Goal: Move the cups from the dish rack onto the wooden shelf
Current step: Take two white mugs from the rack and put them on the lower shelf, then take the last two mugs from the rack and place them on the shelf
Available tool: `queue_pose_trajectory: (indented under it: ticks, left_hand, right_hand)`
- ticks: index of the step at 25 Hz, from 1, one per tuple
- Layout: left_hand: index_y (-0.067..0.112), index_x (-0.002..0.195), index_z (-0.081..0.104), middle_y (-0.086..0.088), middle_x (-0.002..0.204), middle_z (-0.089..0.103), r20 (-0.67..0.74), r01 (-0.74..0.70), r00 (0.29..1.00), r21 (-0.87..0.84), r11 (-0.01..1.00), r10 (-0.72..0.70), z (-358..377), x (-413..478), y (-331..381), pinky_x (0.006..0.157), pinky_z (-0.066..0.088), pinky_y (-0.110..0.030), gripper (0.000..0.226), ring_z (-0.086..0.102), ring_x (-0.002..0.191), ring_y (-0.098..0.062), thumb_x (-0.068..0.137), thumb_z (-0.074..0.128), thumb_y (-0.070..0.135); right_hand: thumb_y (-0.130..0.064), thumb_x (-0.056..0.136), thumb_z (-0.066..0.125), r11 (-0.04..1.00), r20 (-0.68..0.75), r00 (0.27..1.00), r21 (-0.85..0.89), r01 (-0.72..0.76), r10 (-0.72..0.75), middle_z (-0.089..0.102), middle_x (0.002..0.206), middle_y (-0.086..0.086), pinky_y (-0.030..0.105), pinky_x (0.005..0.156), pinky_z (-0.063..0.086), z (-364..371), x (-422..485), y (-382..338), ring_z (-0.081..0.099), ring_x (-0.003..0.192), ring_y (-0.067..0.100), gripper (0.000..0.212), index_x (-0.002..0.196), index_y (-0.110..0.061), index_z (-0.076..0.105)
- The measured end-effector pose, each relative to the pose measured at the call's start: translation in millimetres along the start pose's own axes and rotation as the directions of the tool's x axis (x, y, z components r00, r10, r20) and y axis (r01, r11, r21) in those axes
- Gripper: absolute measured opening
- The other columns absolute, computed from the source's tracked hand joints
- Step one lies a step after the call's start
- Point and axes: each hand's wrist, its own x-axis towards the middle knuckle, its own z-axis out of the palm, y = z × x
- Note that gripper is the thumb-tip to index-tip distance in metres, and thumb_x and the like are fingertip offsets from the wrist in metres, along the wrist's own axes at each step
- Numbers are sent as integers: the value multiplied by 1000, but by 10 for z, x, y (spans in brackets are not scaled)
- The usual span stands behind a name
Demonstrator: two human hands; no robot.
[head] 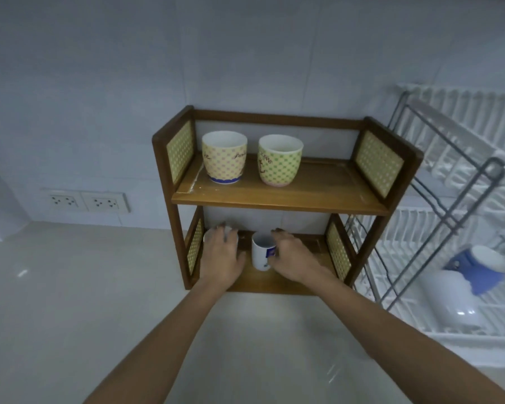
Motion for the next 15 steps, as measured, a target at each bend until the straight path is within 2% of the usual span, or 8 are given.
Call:
queue_pose_trajectory:
  ticks: [3,5,7,10,12,15]
  left_hand:
    - [13,129,55,-7,132,54,-94,-211,976,-164,964,198,-100,-365,272,98,47,-36,47,50,122,-24,83,64,14]
    - [13,123,61,-4,124,60,-95,-380,925,-206,902,368,-139,-639,596,89,52,-34,40,57,112,-20,83,63,9]
    - [13,117,65,-4,118,63,-85,-528,847,-245,813,524,-115,-837,915,83,54,-33,33,61,105,-19,85,63,7]
    - [15,113,68,0,119,63,-49,-625,752,-370,688,657,-53,-1043,1470,81,54,-26,28,61,104,-13,87,59,8]
    - [15,111,68,1,120,61,-25,-611,724,-485,625,689,39,-1154,1843,83,52,-25,26,60,107,-10,89,56,8]
    - [15,112,68,2,118,61,-15,-566,717,-598,568,697,233,-1253,2410,91,47,-21,27,58,110,-9,90,53,7]
  right_hand:
    - [-15,85,60,981,-189,972,106,162,-140,46,144,5,34,108,39,-44,-698,164,43,131,20,56,138,-15,45]
    - [-15,84,59,975,-374,911,65,211,-172,60,125,6,33,93,50,-152,-1241,445,58,113,22,41,125,-13,58]
    - [-18,83,55,977,-529,829,-2,213,-181,68,104,5,30,75,54,-294,-1671,777,65,93,21,27,107,-12,67]
    - [-18,83,51,985,-633,754,-97,145,-174,72,87,1,27,59,53,-534,-2079,1357,64,81,15,21,89,-12,70]
    - [-12,81,58,994,-671,736,-110,18,-87,72,83,3,28,55,52,-692,-2191,1827,64,75,17,13,85,-11,70]
    - [-3,79,66,967,-664,707,106,-234,244,71,93,10,31,67,46,-968,-2226,2551,64,77,27,16,94,-8,69]
